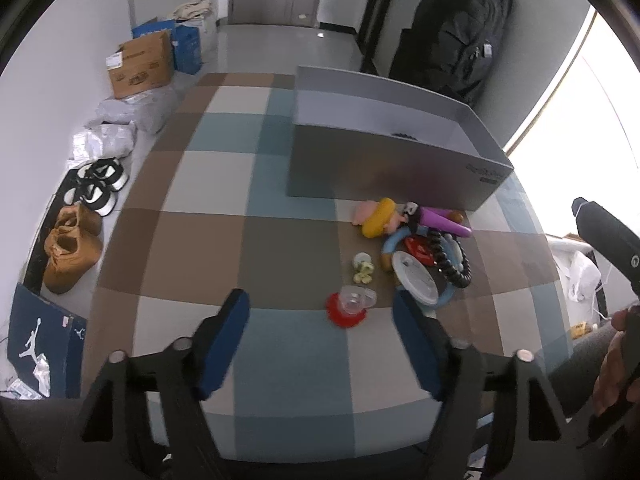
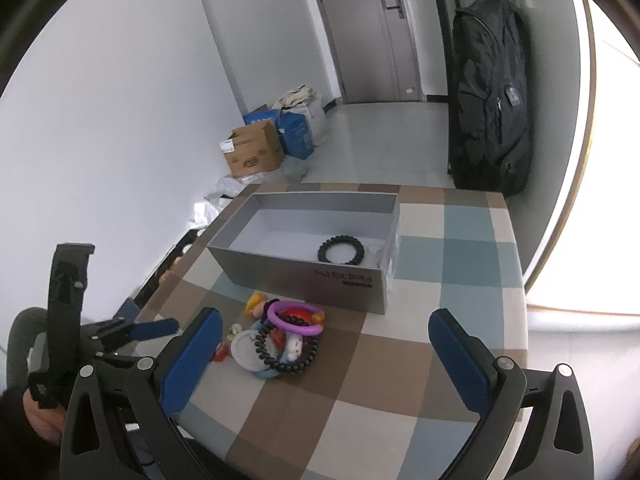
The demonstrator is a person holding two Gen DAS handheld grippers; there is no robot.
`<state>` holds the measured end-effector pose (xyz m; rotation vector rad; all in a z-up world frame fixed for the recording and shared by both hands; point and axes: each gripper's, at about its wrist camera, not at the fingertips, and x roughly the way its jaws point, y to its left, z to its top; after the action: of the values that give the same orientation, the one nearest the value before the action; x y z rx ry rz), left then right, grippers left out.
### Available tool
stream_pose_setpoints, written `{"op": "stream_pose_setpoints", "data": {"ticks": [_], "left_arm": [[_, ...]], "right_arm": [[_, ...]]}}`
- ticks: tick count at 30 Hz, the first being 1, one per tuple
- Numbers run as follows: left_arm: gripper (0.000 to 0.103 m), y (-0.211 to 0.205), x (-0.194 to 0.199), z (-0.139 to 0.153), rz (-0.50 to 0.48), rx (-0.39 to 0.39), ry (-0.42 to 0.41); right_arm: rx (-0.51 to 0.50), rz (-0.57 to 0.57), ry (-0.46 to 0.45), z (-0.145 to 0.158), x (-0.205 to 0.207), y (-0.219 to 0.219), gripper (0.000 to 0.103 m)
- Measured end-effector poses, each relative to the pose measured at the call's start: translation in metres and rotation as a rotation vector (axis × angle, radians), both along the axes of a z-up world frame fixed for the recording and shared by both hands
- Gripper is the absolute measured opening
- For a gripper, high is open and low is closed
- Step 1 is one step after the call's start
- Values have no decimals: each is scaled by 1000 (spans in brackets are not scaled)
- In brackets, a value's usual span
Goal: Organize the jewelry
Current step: 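Withdraw the left tool and grasp the red gear-shaped pacifier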
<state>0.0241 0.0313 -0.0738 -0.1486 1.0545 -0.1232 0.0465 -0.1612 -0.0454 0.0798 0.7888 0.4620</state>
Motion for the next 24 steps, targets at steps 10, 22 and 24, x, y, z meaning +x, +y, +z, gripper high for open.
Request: {"op": "stream_pose_setpoints", "data": {"ticks": [10, 22, 24], "left_arm": [[16, -6, 10, -6, -49, -88, 48], [15, 6, 11, 5, -29, -203, 68], [15, 8, 11, 9, -25, -218, 58]], "right_arm": [[11, -1, 44, -3, 3, -3, 103], [48, -37, 159, -17, 13, -8, 103], [58, -37, 192, -20, 16, -8, 103]]}}
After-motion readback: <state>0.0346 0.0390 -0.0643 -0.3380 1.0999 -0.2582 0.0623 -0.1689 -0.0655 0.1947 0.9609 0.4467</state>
